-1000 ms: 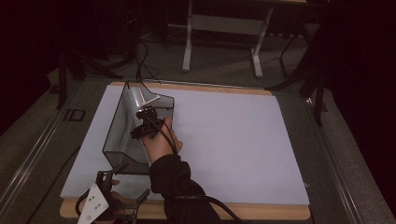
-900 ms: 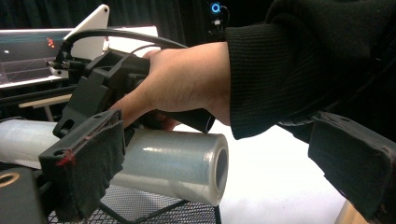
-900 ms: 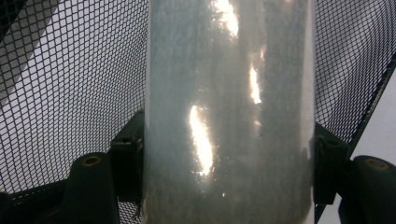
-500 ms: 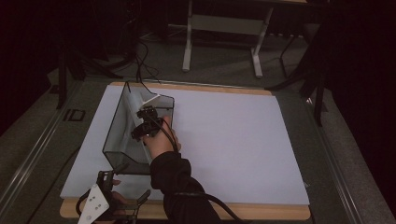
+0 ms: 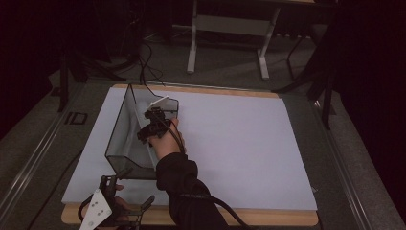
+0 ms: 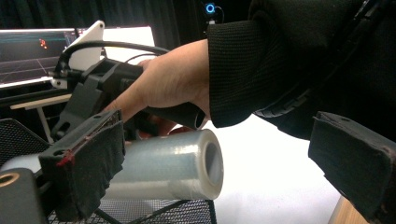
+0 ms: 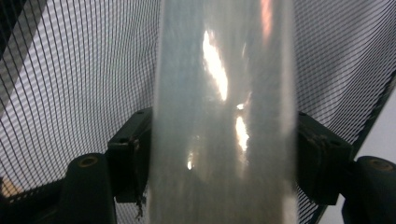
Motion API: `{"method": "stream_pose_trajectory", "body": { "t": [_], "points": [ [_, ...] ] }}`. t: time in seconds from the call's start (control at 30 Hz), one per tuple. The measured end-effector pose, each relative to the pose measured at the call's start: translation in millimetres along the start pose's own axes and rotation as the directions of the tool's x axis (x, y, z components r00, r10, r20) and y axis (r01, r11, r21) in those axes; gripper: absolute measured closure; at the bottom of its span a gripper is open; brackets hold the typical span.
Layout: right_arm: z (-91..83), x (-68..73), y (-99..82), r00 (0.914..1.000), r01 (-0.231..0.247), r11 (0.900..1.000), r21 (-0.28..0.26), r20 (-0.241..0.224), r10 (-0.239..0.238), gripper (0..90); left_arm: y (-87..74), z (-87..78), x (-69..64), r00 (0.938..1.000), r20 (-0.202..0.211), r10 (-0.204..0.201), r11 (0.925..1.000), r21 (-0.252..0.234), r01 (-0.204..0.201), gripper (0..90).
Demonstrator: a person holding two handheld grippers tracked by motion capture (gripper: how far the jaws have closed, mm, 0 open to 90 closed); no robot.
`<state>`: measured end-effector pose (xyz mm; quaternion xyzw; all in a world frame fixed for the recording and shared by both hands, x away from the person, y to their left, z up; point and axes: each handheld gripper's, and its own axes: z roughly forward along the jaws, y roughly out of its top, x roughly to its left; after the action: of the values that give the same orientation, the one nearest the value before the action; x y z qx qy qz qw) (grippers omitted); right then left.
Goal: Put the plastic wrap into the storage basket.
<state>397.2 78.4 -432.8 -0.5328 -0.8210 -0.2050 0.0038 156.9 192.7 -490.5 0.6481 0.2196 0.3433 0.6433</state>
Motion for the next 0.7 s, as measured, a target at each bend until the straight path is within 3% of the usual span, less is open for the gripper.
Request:
{"method": "stream_pose_trajectory", "body": {
  "t": [0.1,0.2,0.33,0.37,0.7],
  "points": [
    [-3.5,0.0,1.1,0.9999,0.007,0.9998,-0.019,-0.012,-0.007,25.9,-0.4,0.4,0.4,1.0,0.001,-0.004,1.0,0.001,0.004,4.4],
    [-2.9,0.0,0.2,0.9996,0.023,0.9993,-0.03,0.016,-0.022,24.1,-0.1,0.2,-0.1,1.0,0.001,0.0,1.0,0.001,0.0,4.4],
    [-2.7,-1.7,0.1,0.9999,0.016,0.9992,-0.036,0.007,-0.016,20.1,0.0,0.1,-0.4,1.0,0.001,0.003,1.0,0.002,-0.003,4.4],
    [-3.6,-3.6,0.3,0.9998,0.011,0.9989,-0.046,-0.013,-0.012,18.5,-0.2,0.3,-0.2,1.0,0.0,0.0,1.0,0.003,0.0,4.4],
    [-11.5,-9.6,1.4,0.9992,0.033,0.9963,-0.079,0.025,-0.031,15.7,-0.4,0.7,-0.7,1.0,0.001,0.0,1.0,0.005,0.0,4.4]
  ]
}}
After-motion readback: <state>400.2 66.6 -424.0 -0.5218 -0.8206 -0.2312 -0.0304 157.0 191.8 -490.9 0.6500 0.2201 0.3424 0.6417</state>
